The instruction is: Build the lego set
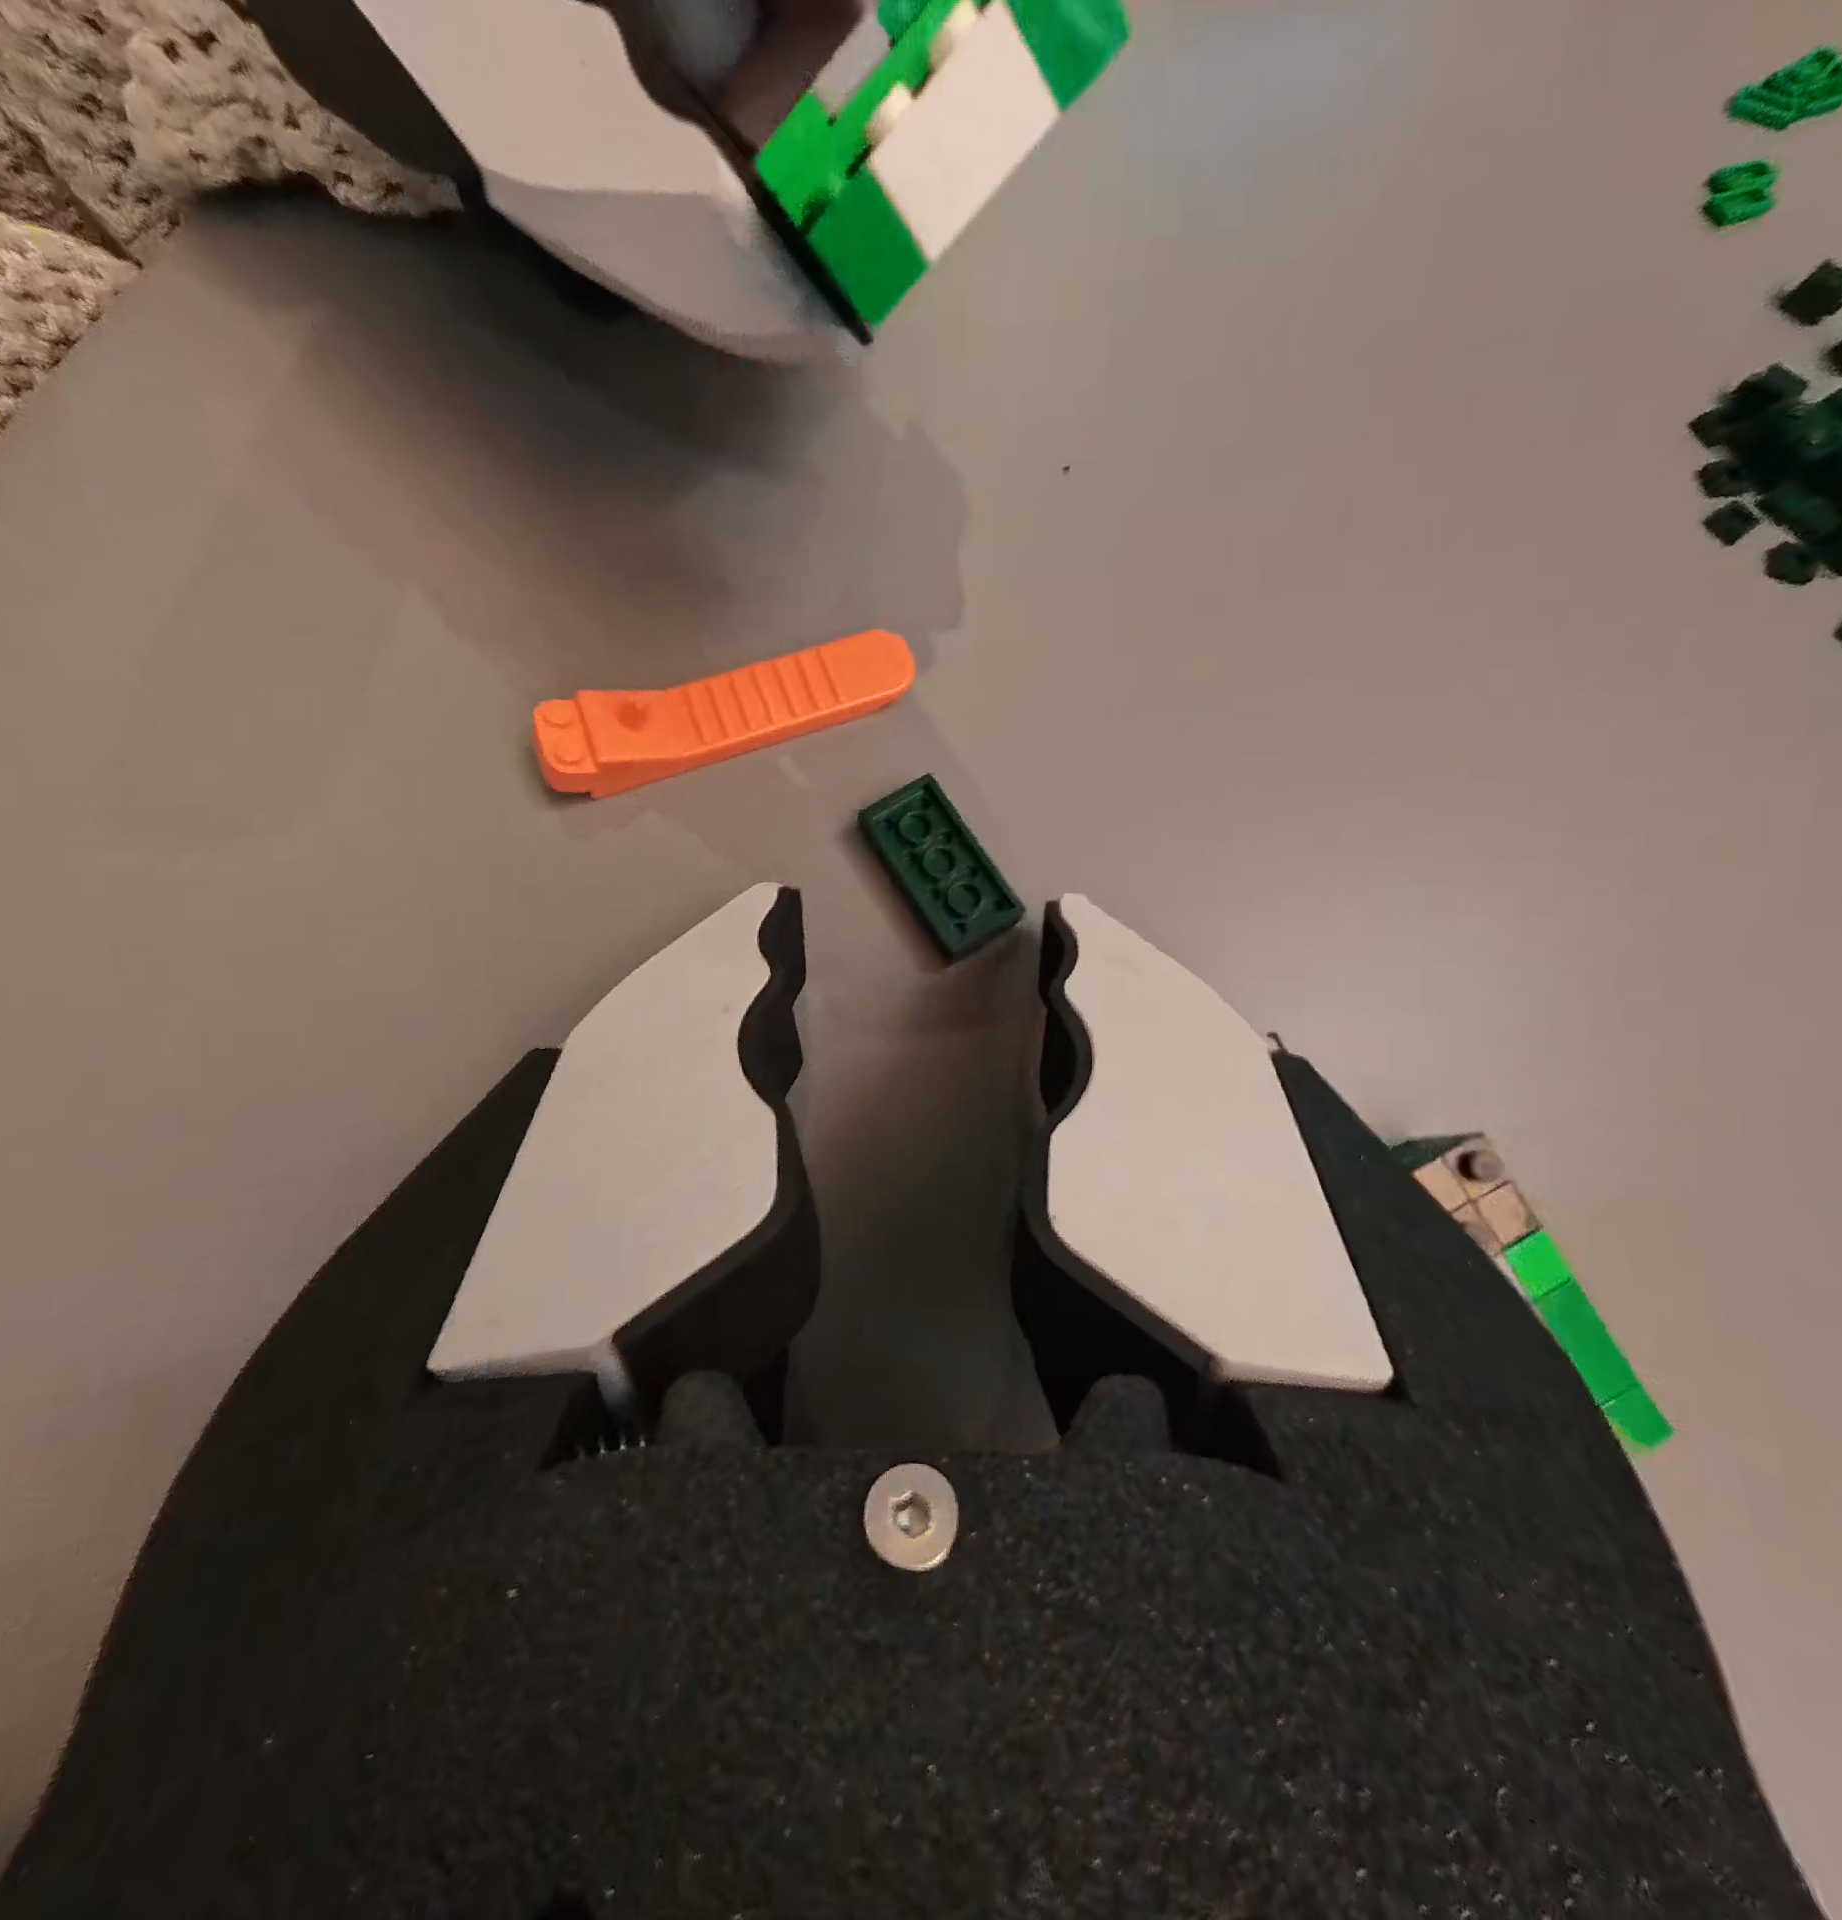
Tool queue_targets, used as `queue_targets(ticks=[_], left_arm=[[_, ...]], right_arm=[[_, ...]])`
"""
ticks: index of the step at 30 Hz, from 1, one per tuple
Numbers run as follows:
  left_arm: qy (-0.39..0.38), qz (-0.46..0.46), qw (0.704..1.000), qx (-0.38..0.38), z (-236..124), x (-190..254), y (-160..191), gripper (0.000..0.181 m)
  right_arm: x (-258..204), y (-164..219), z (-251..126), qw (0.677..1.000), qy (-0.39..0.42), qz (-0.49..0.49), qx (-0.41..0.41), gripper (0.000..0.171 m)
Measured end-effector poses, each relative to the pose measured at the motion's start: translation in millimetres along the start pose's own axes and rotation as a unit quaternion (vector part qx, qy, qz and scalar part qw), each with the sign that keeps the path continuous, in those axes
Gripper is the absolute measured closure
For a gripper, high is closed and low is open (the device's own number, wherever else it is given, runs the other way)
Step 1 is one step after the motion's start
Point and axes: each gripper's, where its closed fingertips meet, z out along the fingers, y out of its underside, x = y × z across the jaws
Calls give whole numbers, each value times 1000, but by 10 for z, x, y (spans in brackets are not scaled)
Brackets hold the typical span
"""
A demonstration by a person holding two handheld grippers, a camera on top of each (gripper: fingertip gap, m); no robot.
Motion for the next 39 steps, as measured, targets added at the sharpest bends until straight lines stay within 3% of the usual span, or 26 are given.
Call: queue_targets(ticks=[3,8,20,29,34,39], left_arm=[[38,-10,999,1,7,101,-11,144],[50,2,999,-6,18,154,5,144],[17,41,994,-99,99,112,260,144],[38,96,984,-144,140,235,399,144],[31,93,985,-143,144,211,398,144],[15,78,988,-132,132,141,366,144]], right_arm=[[21,0,25,1000,-19,0,-6,130],[58,31,10,1000,-26,-2,-17,153],[132,-232,-3,995,75,-37,62,154],[91,-460,-107,988,49,0,147,155],[7,-487,-39,992,23,-1,125,155],[-83,-245,-257,1000,-6,21,-18,155]])
